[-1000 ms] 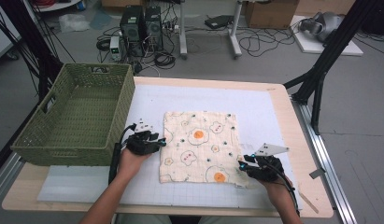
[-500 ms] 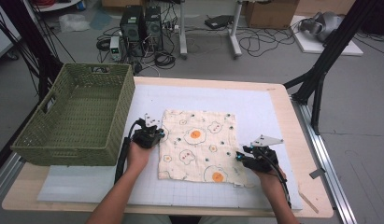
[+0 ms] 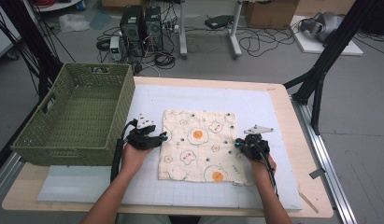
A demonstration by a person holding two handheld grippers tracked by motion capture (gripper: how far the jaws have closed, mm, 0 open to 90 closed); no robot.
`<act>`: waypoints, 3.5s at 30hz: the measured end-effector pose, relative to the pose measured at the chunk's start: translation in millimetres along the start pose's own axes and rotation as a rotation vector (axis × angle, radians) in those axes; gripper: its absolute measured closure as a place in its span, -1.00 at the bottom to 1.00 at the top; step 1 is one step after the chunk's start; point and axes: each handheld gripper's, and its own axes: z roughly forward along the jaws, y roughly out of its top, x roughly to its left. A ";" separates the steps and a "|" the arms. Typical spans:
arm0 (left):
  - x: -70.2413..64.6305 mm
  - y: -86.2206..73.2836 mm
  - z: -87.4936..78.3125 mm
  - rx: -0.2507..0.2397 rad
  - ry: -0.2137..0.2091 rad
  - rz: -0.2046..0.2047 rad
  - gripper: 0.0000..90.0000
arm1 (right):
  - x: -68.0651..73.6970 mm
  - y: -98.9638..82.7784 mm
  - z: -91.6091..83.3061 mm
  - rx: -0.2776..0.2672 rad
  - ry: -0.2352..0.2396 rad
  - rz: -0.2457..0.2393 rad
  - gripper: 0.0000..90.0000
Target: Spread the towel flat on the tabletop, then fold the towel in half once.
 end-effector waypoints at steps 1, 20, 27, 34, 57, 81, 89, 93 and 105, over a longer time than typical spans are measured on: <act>0.5 -0.9 0.0 0.008 -0.005 -0.005 -0.07 | -0.6 -0.3 -1.1 0.006 -0.020 -0.004 0.84; 3.9 -15.0 -27.3 -0.153 -0.133 -0.006 -0.58 | -11.6 -21.8 -59.6 -0.191 -0.003 -0.083 -0.75; -3.0 -12.1 -37.3 -0.171 -0.160 0.012 -0.58 | -13.3 -20.2 -55.0 -0.197 0.004 -0.056 -0.75; -4.2 -14.0 -37.5 -0.161 -0.156 0.005 -0.58 | -10.8 -16.4 -51.2 -0.202 0.016 -0.049 -0.75; 1.6 -8.9 -32.9 -0.144 -0.147 -0.060 -0.56 | -12.0 -18.9 -58.8 -0.213 0.016 -0.045 -0.75; 18.9 42.3 6.4 -0.061 -0.039 -0.071 -0.40 | -11.4 -9.8 -53.4 -0.223 0.077 -0.064 -0.75; 23.5 46.0 25.3 -0.025 -0.019 -0.080 -0.37 | -13.9 -10.7 -53.3 -0.220 0.077 -0.049 -0.75; 22.5 46.0 34.1 -0.008 -0.019 -0.082 -0.33 | -13.2 -10.3 -53.1 -0.223 0.077 -0.048 -0.74; 23.2 38.1 61.6 0.063 0.074 -0.075 -0.19 | -14.7 -11.7 -50.6 -0.210 0.074 -0.047 -0.74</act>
